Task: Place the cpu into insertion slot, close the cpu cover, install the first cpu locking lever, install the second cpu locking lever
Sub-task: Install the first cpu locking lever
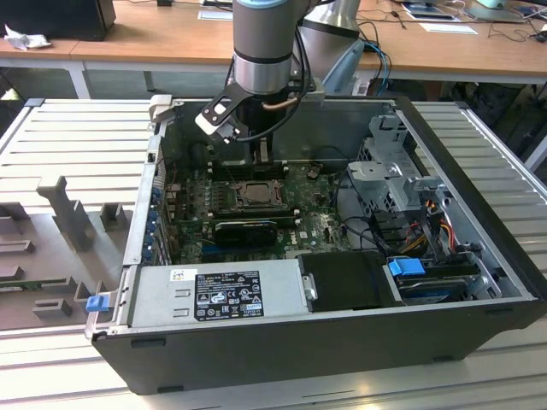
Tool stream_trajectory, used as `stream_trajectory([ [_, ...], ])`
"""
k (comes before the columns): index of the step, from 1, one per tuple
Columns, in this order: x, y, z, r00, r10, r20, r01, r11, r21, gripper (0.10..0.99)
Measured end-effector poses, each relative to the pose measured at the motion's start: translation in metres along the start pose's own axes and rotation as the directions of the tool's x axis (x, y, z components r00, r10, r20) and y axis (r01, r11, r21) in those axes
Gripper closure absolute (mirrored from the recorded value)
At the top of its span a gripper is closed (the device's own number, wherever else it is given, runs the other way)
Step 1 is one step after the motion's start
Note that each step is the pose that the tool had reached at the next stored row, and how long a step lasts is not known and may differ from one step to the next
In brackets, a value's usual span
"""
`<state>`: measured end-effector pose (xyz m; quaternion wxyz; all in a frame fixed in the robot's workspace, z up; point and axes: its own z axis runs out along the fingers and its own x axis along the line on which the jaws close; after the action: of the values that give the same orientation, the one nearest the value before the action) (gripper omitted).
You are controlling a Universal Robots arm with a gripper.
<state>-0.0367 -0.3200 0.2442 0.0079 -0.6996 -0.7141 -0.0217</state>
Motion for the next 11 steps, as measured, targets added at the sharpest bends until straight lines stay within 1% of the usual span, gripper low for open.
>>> stream_trajectory([
  [11, 0.0003, 0.0001, -0.0062, 1.0000, 0.000, -0.0002, 0.000, 1.0000, 0.000, 0.980],
])
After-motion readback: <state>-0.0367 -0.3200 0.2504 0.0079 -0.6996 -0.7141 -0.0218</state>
